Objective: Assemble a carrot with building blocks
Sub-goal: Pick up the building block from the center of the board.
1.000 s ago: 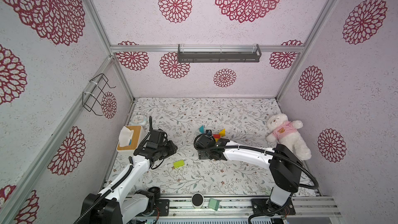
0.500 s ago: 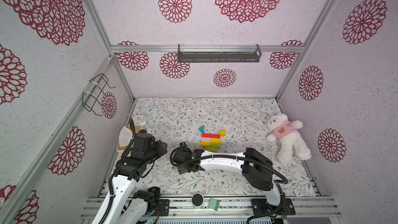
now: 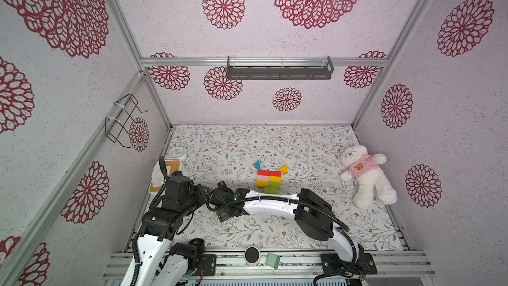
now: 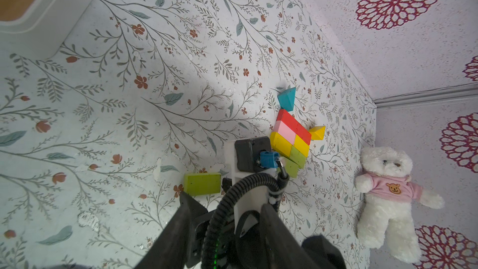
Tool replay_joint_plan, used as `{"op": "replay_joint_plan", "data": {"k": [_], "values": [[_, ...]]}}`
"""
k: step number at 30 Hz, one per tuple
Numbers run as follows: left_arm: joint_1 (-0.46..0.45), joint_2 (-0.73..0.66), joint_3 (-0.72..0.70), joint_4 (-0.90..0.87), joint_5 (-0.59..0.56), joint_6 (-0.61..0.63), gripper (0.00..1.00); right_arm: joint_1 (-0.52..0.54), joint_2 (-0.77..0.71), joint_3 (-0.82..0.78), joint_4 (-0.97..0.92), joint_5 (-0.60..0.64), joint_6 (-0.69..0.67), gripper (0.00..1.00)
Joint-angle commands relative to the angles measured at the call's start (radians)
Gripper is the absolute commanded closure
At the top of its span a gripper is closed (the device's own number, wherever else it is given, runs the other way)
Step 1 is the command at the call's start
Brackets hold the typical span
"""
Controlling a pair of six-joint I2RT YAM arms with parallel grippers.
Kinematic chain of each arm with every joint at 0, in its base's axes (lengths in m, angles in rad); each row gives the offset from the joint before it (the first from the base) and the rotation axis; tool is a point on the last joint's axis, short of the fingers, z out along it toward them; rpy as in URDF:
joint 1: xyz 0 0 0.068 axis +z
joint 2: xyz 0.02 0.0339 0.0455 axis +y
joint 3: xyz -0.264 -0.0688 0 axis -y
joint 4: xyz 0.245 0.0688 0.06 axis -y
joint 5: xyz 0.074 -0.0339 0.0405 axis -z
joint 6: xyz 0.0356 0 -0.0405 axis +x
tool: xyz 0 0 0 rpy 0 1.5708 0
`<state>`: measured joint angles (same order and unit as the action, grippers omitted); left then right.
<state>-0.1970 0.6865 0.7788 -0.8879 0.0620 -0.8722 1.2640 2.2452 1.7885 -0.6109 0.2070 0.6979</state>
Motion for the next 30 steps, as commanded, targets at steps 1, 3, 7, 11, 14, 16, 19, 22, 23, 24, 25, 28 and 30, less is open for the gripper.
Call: {"op": "replay_joint_plan", "data": {"k": [1, 3, 7, 11, 14, 16, 19, 22, 23, 24, 25, 28, 30], "values": [[0.010, 0.009, -0.008, 0.011, 0.005, -0.004, 0.52, 0.002, 0.011, 0.040, -0.055, -0.001, -0.020, 0.22], [0.012, 0.009, -0.010, 0.015, 0.009, -0.004, 0.52, 0.003, 0.023, 0.052, -0.063, -0.001, -0.018, 0.25], [0.013, 0.005, -0.012, 0.017, 0.012, -0.001, 0.52, 0.002, 0.036, 0.063, -0.073, 0.017, -0.011, 0.31], [0.016, 0.004, -0.012, 0.016, 0.013, 0.005, 0.52, -0.003, 0.039, 0.065, -0.077, 0.035, 0.001, 0.36], [0.018, 0.006, -0.014, 0.016, 0.014, 0.006, 0.52, -0.007, 0.020, 0.044, -0.070, 0.047, 0.016, 0.37], [0.019, 0.010, -0.017, 0.020, 0.016, 0.009, 0.52, -0.016, -0.009, 0.002, -0.054, 0.050, 0.032, 0.37], [0.019, 0.023, -0.024, 0.038, 0.032, 0.012, 0.52, -0.030, -0.074, -0.087, -0.022, 0.056, 0.070, 0.38], [0.019, 0.049, -0.029, 0.068, 0.055, 0.016, 0.52, -0.045, -0.154, -0.195, 0.004, 0.071, 0.115, 0.38], [0.020, 0.059, -0.030, 0.079, 0.063, 0.015, 0.52, -0.048, -0.183, -0.233, 0.006, 0.077, 0.131, 0.38], [0.019, 0.068, -0.032, 0.090, 0.070, 0.016, 0.52, -0.049, -0.207, -0.267, 0.009, 0.081, 0.148, 0.38], [0.019, 0.077, -0.032, 0.101, 0.078, 0.017, 0.52, -0.049, -0.234, -0.307, 0.015, 0.083, 0.164, 0.38], [0.018, 0.105, -0.030, 0.135, 0.098, 0.019, 0.52, -0.094, -0.315, -0.416, 0.022, 0.099, 0.211, 0.38], [0.018, 0.124, -0.028, 0.150, 0.111, 0.020, 0.52, -0.108, -0.364, -0.480, 0.024, 0.108, 0.233, 0.38]]}}
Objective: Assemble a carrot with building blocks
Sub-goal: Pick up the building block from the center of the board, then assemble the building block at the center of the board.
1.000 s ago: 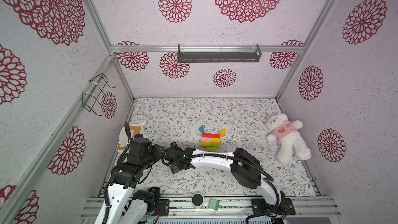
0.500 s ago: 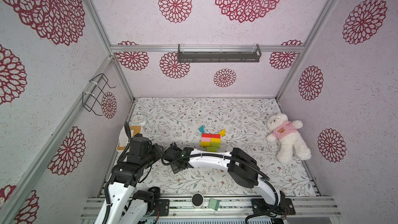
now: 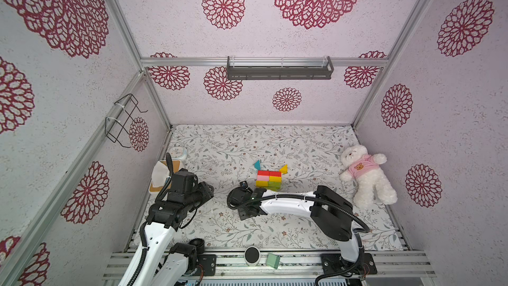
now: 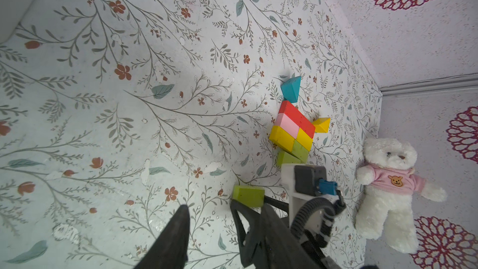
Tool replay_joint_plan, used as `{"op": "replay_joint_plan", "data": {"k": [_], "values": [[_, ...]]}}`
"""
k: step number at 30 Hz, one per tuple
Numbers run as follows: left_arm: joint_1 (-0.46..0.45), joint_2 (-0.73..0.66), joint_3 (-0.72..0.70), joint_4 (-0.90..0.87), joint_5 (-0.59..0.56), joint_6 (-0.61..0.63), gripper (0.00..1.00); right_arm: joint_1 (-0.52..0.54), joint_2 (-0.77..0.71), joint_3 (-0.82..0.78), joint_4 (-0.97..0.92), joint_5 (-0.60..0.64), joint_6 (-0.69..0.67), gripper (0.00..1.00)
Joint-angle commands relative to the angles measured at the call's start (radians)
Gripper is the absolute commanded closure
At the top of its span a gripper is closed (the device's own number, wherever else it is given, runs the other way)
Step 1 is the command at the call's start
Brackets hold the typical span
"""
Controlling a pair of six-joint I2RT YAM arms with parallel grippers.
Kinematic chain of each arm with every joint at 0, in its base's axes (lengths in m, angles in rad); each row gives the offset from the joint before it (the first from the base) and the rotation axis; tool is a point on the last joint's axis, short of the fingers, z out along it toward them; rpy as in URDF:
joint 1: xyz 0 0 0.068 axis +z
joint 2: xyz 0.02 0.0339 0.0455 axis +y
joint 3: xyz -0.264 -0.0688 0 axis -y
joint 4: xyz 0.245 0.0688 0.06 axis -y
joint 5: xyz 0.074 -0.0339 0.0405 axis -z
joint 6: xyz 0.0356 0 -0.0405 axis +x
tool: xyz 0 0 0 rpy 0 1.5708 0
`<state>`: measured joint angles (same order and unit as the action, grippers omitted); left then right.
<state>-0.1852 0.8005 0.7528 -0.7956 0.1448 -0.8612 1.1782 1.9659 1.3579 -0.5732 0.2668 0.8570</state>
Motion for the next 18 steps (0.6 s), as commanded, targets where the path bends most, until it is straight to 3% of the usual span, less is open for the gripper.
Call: {"op": "replay_joint_plan", "data": {"k": [1, 7, 18], "values": [[0.006, 0.020, -0.001, 0.064, 0.032, 0.011, 0.52, -0.032, -0.105, -0.080, -0.015, 0.056, 0.084, 0.38], [0.002, 0.063, 0.004, 0.100, 0.049, 0.008, 0.52, -0.100, -0.185, -0.188, -0.004, 0.075, 0.086, 0.38], [0.001, 0.109, 0.011, 0.118, 0.047, 0.007, 0.52, -0.195, -0.156, -0.182, 0.055, 0.060, 0.015, 0.36]]}}
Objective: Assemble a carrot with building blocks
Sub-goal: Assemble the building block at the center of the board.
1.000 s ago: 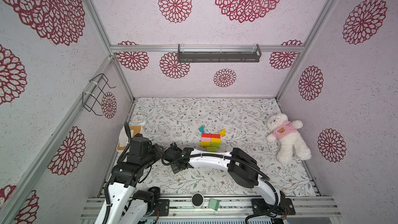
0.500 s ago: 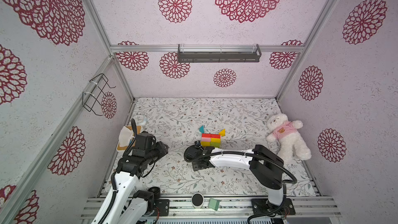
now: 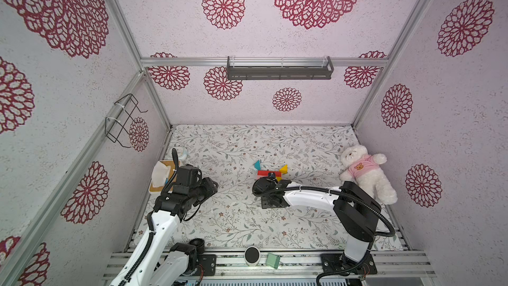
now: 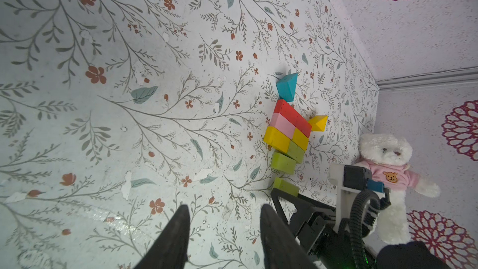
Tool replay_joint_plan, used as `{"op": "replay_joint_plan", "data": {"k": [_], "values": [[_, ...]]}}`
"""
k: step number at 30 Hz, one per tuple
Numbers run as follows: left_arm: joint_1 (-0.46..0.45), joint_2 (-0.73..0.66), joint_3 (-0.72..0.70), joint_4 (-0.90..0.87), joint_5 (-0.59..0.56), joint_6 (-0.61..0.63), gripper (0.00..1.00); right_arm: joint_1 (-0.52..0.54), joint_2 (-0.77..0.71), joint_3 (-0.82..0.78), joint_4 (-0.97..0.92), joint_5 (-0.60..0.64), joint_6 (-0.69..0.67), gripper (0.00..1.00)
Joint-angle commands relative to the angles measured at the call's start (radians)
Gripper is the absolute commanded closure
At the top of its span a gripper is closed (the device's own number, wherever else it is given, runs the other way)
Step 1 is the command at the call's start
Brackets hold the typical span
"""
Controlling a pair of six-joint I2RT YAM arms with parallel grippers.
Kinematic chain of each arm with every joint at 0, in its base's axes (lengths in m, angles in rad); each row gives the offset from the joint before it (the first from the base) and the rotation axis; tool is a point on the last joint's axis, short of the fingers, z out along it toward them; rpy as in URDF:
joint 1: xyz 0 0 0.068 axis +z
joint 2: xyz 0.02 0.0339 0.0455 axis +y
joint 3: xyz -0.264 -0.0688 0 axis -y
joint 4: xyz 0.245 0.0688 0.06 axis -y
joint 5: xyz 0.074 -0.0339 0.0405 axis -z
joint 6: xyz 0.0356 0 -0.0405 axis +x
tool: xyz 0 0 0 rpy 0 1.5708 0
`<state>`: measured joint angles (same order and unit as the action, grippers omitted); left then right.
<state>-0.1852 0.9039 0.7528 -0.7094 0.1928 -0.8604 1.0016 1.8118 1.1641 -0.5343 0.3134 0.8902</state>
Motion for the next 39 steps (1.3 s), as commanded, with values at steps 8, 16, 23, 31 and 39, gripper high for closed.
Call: {"op": "replay_joint_plan", "data": {"k": [8, 16, 23, 31, 39], "values": [[0.001, 0.021, 0.020, 0.033, -0.002, 0.014, 0.52, -0.034, 0.023, 0.022, 0.048, -0.017, -0.025, 0.35], [0.000, 0.027, 0.020, 0.037, 0.000, 0.017, 0.52, -0.034, 0.039, 0.026, 0.057, -0.033, -0.022, 0.35], [0.001, 0.025, 0.017, 0.038, 0.002, 0.018, 0.52, -0.039, 0.050, 0.031, 0.060, -0.028, -0.023, 0.28], [-0.008, 0.036, 0.002, 0.057, 0.015, 0.020, 0.52, -0.036, -0.056, -0.003, 0.051, -0.009, -0.013, 0.23], [-0.066, 0.094, -0.010, 0.128, -0.001, 0.013, 0.52, -0.027, -0.256, -0.187, 0.082, -0.012, 0.020, 0.44]]}}
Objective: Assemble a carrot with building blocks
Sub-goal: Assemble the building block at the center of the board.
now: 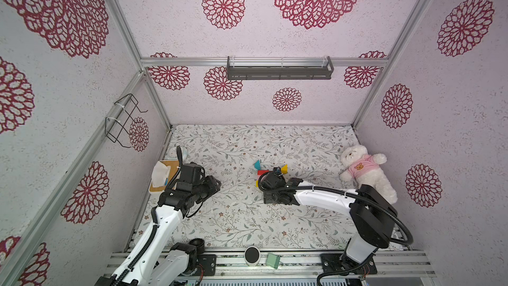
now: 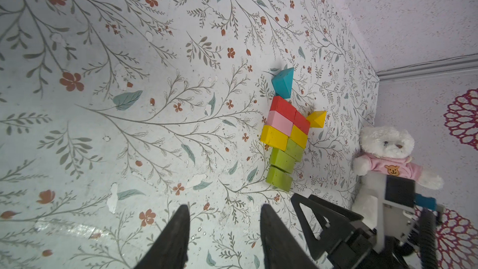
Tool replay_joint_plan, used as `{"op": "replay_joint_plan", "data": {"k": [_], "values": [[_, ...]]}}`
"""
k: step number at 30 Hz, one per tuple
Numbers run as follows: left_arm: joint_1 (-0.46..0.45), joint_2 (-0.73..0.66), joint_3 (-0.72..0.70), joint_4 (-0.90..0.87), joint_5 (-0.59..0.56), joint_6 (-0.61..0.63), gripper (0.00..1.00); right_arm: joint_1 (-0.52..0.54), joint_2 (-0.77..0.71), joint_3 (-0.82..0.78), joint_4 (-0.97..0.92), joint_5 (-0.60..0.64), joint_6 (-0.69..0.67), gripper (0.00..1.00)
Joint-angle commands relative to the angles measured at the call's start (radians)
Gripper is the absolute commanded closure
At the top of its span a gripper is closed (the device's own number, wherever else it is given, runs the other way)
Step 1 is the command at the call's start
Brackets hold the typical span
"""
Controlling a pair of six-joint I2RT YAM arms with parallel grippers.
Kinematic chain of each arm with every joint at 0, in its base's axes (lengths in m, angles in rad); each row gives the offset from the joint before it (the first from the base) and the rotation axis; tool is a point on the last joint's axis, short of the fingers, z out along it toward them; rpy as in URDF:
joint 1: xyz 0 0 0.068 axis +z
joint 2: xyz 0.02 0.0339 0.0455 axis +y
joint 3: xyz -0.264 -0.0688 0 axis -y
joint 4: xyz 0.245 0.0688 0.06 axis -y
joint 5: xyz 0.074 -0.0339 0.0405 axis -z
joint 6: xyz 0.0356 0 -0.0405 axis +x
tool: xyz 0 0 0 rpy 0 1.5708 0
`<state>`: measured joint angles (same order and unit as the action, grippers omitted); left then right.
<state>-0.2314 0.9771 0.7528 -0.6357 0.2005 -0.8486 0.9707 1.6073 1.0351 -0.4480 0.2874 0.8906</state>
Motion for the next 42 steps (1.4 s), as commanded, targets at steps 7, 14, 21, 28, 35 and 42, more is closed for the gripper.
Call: {"op": "replay_joint_plan", "data": {"k": [7, 14, 21, 28, 35, 42], "values": [[-0.043, 0.098, -0.003, 0.114, -0.005, -0.012, 0.53, 0.052, -0.029, -0.096, 0.032, 0.006, 0.031, 0.87], [-0.046, 0.126, 0.008, 0.119, -0.010, -0.007, 0.53, 0.059, 0.043, -0.084, 0.101, -0.020, 0.033, 0.87], [-0.045, 0.136, 0.006, 0.117, -0.011, -0.005, 0.53, 0.054, 0.111, -0.048, 0.136, -0.037, 0.028, 0.86], [-0.046, 0.136, 0.008, 0.115, -0.012, -0.004, 0.53, 0.023, 0.144, -0.025, 0.145, -0.041, 0.000, 0.85], [-0.046, 0.140, 0.005, 0.116, -0.012, -0.006, 0.53, 0.010, 0.141, -0.023, 0.123, -0.055, -0.027, 0.84], [-0.045, 0.143, 0.000, 0.123, -0.014, -0.013, 0.53, 0.005, 0.105, -0.063, 0.095, -0.049, -0.028, 0.83]]}}
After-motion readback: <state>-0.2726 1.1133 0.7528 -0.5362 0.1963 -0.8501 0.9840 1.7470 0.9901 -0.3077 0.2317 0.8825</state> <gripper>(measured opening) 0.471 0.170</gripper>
